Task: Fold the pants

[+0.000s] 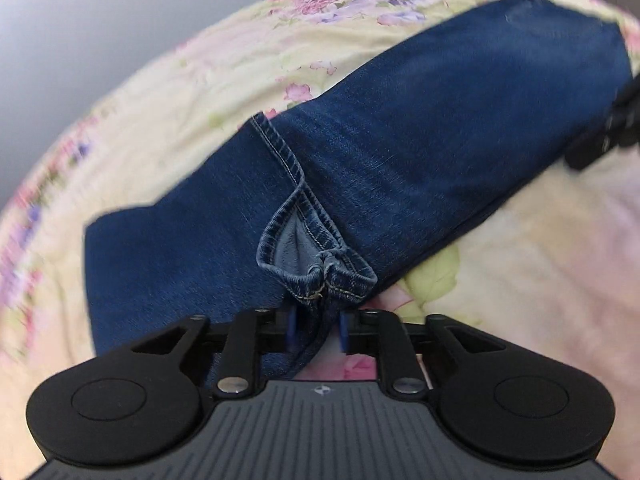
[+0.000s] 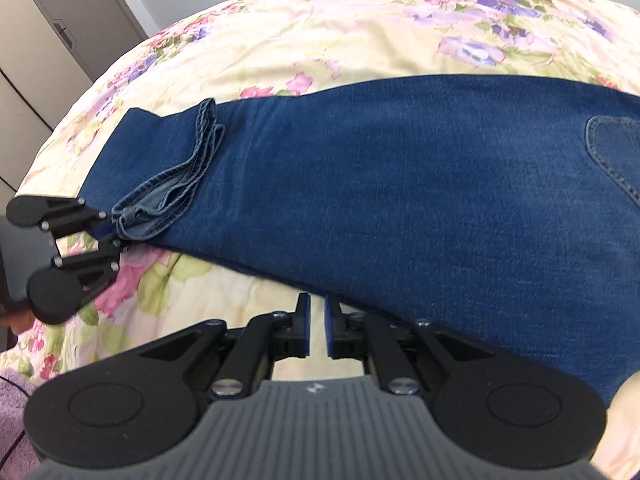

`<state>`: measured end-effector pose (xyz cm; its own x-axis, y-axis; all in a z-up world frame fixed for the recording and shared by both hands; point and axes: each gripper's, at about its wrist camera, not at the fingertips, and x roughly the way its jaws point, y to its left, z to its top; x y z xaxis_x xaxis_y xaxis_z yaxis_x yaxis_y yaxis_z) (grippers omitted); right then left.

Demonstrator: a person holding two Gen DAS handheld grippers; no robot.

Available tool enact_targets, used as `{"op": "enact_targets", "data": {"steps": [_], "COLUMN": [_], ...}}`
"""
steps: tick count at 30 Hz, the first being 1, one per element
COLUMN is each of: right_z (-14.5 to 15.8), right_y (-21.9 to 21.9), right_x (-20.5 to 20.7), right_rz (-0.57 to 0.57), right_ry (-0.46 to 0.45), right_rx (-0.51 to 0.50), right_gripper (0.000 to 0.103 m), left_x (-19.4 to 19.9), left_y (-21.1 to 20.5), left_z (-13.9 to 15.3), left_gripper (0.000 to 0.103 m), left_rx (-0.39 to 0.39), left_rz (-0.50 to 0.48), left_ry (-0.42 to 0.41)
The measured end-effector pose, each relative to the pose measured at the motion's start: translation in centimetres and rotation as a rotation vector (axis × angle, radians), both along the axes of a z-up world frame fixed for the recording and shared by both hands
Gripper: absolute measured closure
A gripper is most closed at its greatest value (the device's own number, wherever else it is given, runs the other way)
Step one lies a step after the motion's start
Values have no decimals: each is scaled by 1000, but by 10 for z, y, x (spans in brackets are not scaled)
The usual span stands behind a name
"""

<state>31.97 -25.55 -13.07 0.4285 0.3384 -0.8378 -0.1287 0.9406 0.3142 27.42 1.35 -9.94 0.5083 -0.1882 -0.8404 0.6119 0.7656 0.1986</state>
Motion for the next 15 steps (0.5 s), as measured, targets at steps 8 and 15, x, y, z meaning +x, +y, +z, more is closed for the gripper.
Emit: {"op": "enact_targets", "data": {"steps": [8,15], "right_z": [9,13], "right_y": [22,56], "right_x": [10,25], "right_rz": [-2,-20], "right_ry": [11,56], "right_rx": [133,282], "right_gripper": [87,61], "left_x": [24,26], "left_y": [47,68], "left_z": [9,30], "left_gripper": [50,50], "left_rx": [-426,-544], "left_rz": [132,159], "left_ry": [257,260]}}
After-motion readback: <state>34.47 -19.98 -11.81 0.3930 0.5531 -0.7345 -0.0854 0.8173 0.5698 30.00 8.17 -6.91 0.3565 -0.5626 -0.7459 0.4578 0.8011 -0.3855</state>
